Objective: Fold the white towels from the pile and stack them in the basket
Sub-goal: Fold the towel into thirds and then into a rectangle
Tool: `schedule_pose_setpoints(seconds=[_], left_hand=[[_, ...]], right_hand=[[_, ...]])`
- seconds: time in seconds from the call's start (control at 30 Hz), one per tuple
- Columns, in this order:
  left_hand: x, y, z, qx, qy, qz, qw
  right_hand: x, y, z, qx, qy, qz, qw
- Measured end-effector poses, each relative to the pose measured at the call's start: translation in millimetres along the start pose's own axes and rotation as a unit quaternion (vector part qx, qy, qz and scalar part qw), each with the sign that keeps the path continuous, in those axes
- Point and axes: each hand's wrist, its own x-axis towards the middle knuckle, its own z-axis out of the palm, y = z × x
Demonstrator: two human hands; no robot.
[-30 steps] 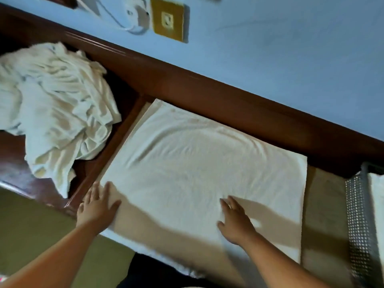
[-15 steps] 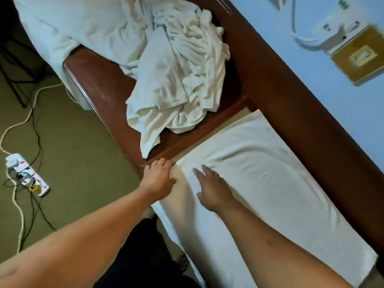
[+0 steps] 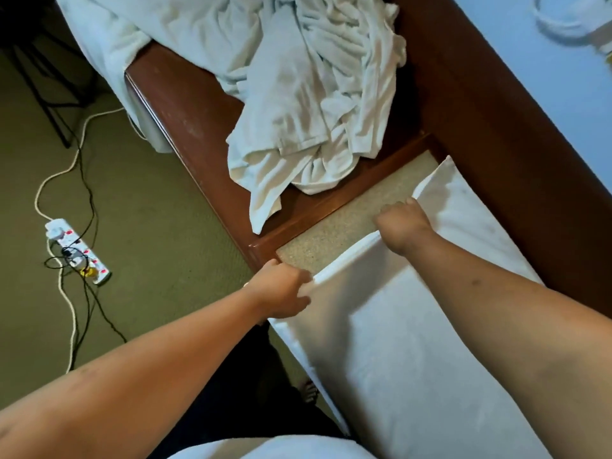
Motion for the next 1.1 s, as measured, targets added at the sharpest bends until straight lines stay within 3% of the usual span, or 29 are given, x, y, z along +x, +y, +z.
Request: schedule_pose_setpoints(seconds=[0.13,0.27,0.4,0.53,0.6,0.67,0.73,0.8,0.9,0.97,1.0,1.1], left_hand=[[-13.8,45.8,11.2,-0.04,-0.06,0.066,0.995],[-22.8,113.8,54.8,-0.022,-0.098,0.084,0.991],[-45.4,185.4,128.3,-0.045,-0.186,0.111,0.975],[-74.3,215.4,177.5,-0.13,-0.339,0.133,0.922],[-84.6,210.2,189.6,-0.124,-0.347,0.086,0.926],[-89.2,185.2,195.1,-0.07,-0.318,-0.031,0.945],[-88.4,149.5,193.5,-0.044,-0.263,-0.165,0.95],[-85.6,119.3,183.8,-0.114,-0.153,-0.291,0.938],[-75.8,102.2,175.6,-0.259,-0.034,-0.303,0.917],[-70.8,98.2,179.8,-0.339,-0.057,-0.312,0.886],[-69.4,94.7,181.6,-0.344,-0.08,-0.299,0.886],[-77.8,79.3,187.9,-0.271,-0.16,-0.204,0.927]], right_hand=[[-40.5,28.0,46.5,-0.016,0.055,0.028,0.998],[-104.3,37.1,119.9,-0.014,0.039,0.097,0.994],[-182.5,39.5,196.9,0.016,-0.028,0.182,0.983],[-250.6,29.1,272.5,0.111,-0.125,0.291,0.942],[-282.6,12.3,301.3,0.237,-0.173,0.337,0.894],[-307.5,-17.0,314.4,0.346,-0.175,0.363,0.847],[-328.8,-50.9,313.8,0.439,-0.129,0.389,0.8],[-344.5,-94.3,304.3,0.529,-0.112,0.39,0.745],[-355.3,-172.9,284.8,0.66,-0.154,0.347,0.649],[-349.2,-223.6,275.1,0.718,-0.203,0.33,0.578],[-345.7,-246.3,271.9,0.742,-0.219,0.336,0.537],[-335.4,-287.1,261.5,0.807,-0.18,0.395,0.4]])
